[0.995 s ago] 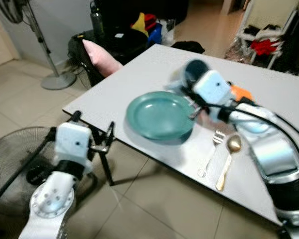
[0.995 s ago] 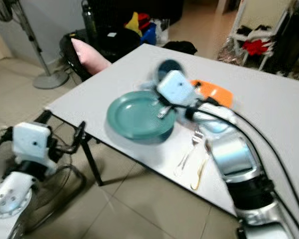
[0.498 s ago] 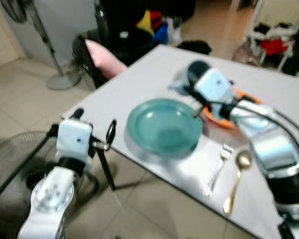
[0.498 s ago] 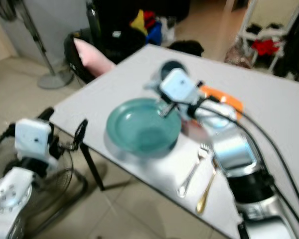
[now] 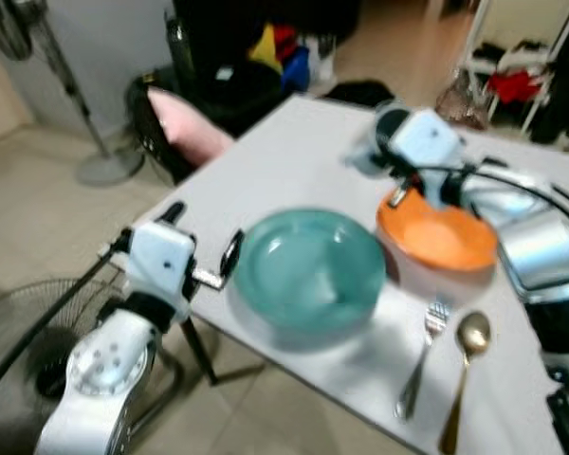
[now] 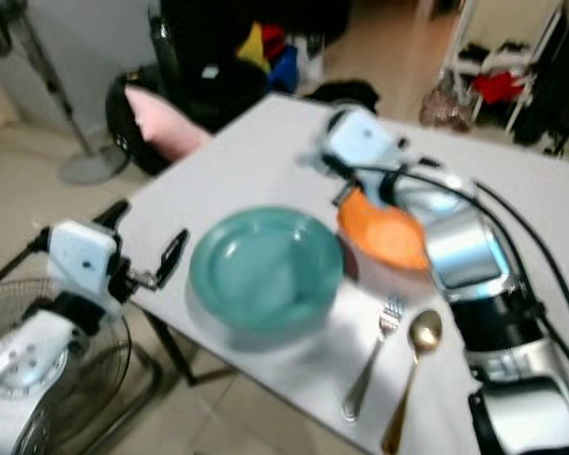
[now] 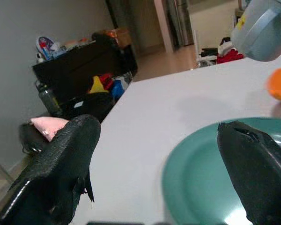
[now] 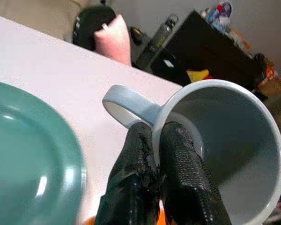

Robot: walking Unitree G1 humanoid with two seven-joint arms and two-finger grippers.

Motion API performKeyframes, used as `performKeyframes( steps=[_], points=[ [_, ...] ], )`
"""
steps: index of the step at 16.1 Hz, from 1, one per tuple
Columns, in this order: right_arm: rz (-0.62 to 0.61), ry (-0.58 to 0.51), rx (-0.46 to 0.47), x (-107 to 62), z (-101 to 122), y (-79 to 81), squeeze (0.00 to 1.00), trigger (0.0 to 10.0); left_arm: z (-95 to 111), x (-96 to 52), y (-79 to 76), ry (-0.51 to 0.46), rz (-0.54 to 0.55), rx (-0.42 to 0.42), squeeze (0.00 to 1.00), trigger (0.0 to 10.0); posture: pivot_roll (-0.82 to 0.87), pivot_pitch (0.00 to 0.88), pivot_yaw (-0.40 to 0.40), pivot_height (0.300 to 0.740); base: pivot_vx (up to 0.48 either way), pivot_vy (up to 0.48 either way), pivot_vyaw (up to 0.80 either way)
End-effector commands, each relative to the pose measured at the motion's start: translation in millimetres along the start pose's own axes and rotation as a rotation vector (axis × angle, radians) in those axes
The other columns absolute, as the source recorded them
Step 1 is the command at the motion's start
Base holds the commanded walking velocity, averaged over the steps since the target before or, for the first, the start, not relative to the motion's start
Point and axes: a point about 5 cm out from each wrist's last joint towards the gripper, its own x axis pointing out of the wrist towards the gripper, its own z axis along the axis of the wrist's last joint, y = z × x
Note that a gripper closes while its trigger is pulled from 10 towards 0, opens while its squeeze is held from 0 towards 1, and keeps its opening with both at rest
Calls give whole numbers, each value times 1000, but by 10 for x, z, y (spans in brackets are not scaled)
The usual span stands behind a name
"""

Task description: Setting the table

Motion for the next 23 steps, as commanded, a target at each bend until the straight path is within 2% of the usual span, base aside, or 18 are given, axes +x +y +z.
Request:
performKeyframes(
  steps=[1,3,6,9,12,14,16,18,21,23],
  points=[
    [33,-79,-33,57,186,5,0,10000,-22,-12,44,21,6,13,0,10000,-66,0,66,740,319,0,0],
    [60,-87,-47,101,206,-18,0,10000,-21,-21,53,22,3,14,0,10000,-64,0,67,740,309,0,0],
    [163,-70,-117,177,260,-43,0,10000,-20,-18,67,29,-11,16,0,10000,-62,0,70,740,297,0,0],
    [249,-46,-177,271,309,-93,0,10000,-27,7,71,55,-54,15,0,10000,-62,0,72,740,0,0,0],
    [348,-10,-197,470,351,-121,0,10000,5,-4,0,62,-224,14,0,10000,-59,0,72,740,0,0,0],
    [400,44,-258,600,369,-103,0,10000,26,-27,-45,85,-356,13,0,10000,-53,0,74,740,0,0,0],
    [422,89,-292,675,366,-87,0,10000,52,-4,-28,90,-413,22,0,10000,-48,0,77,740,0,0,0],
    [462,146,-328,710,322,-68,0,10000,67,-9,-19,98,-461,21,0,10000,-48,0,82,740,0,0,0],
    [455,227,-375,706,224,-121,0,10000,64,-52,-28,115,-501,21,0,10000,-46,0,82,740,0,0,0],
    [461,231,-368,674,189,-164,0,10000,77,-27,-66,105,-510,13,0,10000,-49,0,81,740,0,0,0]
  ],
)
